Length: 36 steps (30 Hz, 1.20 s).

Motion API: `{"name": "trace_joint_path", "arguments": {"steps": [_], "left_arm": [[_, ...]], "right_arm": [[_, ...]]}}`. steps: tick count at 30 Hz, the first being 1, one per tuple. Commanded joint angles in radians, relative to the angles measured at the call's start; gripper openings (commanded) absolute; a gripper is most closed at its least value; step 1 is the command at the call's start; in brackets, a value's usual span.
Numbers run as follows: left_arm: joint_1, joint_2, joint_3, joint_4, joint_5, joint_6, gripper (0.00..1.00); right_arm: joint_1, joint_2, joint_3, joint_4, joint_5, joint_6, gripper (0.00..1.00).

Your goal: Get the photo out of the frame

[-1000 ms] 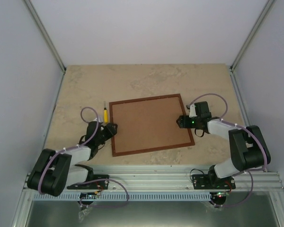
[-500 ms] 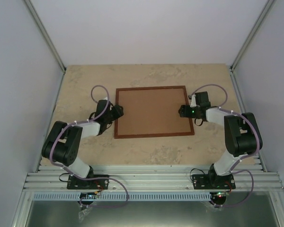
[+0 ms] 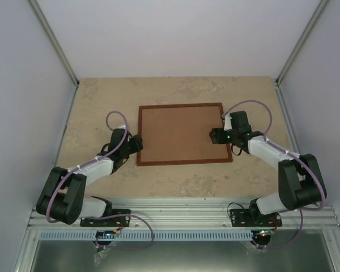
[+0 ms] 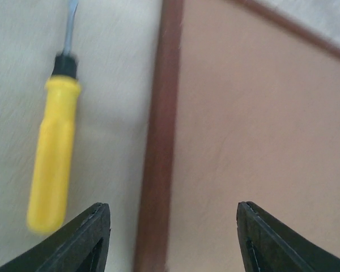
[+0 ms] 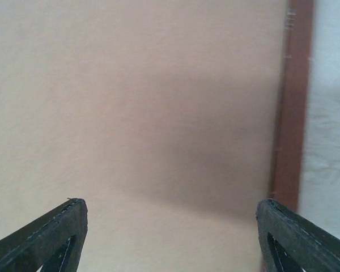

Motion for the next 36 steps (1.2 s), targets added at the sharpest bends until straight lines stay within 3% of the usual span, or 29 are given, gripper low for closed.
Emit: {"name": "trace_joint_path", "arguments": {"steps": [1,8,19,36], "left_arm": [[-0.005,0.0,-0.017,-0.08,0.005,0.062,0.62],[-0.028,0.023,-0.011,-0.095,-0.003,0.081,0.61],[-0.087,0.116,0.057,-0.156,-0.058,0.128,0.54],[-0.102,0.122,0.092,-0.191,-0.068,0.152,0.12]], "right_arm": [[0.089,-0.07,-0.032,-0.054,0.02,-0.031,0.82],[0.253,-0.129,-0.05,-0.069,0.086,-0.049,0.82],[0.475,-0.098,-0.007,-0.055,0.218,-0.104,0.82],[0.661,-0.049,0.015,-0.044,0.319,-0.228,0.81]]}}
